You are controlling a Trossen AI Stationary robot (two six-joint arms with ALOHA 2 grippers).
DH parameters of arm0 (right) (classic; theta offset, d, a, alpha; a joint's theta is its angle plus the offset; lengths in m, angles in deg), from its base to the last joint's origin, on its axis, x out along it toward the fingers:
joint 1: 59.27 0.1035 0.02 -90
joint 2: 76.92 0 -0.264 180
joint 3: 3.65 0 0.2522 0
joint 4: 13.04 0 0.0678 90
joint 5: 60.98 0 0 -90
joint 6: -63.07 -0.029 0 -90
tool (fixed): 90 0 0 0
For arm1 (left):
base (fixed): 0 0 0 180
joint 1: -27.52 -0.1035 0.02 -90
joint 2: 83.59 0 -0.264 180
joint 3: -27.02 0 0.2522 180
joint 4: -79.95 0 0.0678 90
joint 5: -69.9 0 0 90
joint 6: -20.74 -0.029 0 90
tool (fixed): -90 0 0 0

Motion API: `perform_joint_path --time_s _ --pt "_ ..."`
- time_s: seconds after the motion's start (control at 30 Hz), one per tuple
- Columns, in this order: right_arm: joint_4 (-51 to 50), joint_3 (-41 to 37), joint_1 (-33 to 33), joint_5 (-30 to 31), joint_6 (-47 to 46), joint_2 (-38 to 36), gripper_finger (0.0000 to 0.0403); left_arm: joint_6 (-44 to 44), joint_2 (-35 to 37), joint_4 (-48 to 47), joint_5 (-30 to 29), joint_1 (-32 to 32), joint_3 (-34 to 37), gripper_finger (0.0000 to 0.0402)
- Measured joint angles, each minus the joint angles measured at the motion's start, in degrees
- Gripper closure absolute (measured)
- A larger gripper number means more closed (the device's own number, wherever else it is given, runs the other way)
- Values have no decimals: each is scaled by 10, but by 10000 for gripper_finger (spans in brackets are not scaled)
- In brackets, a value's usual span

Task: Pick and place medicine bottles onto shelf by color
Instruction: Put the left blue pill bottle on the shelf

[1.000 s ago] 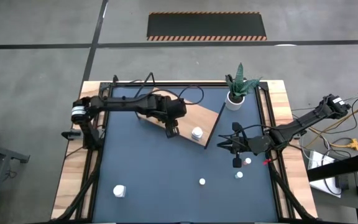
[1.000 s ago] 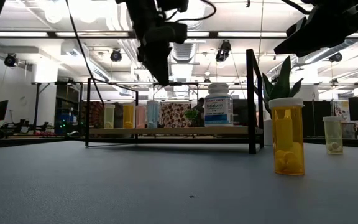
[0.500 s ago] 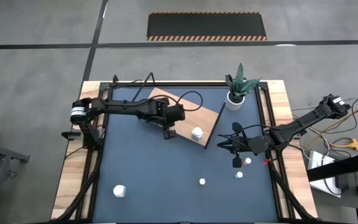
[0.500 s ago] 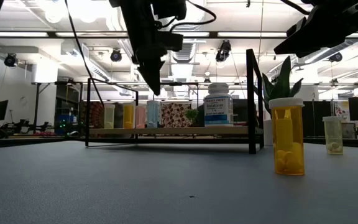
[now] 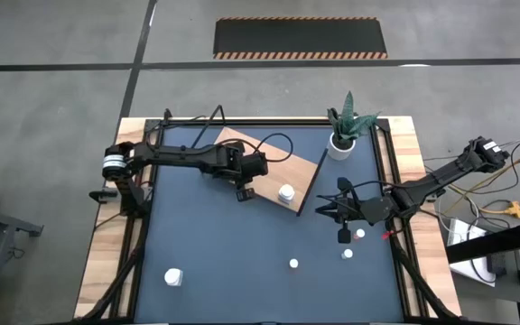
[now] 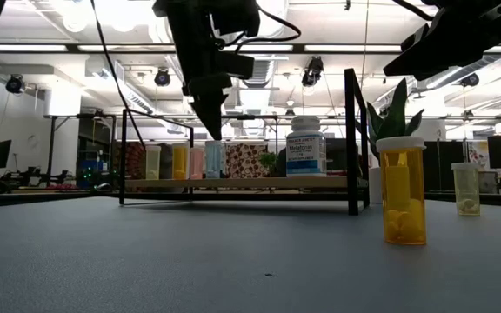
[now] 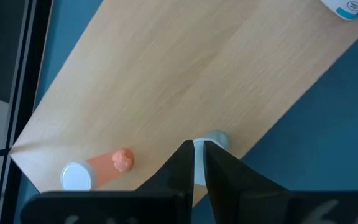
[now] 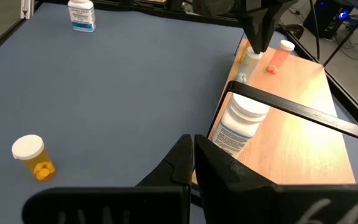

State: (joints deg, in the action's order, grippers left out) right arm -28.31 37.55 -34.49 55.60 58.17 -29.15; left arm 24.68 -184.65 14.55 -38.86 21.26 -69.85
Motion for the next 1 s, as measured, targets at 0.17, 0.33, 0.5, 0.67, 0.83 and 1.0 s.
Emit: perform_joint_path --time_s 0.17,0.33,0.5,0.67,0.83,1.0 --pt "0 0 0 0 0 0 394 1 0 -4 5 1 -2 384" --pt "0 0 0 0 2 0 394 1 0 -4 7 1 -3 385" --pt "0 0 0 0 1 0 394 1 0 -4 7 1 -3 385" --pt "0 0 0 0 0 0 394 2 0 -4 7 3 -3 385" --pt "0 0 0 0 0 0 394 2 0 -8 7 4 -3 385" --pt "0 0 0 0 0 0 394 2 6 -15 8 4 -3 385"
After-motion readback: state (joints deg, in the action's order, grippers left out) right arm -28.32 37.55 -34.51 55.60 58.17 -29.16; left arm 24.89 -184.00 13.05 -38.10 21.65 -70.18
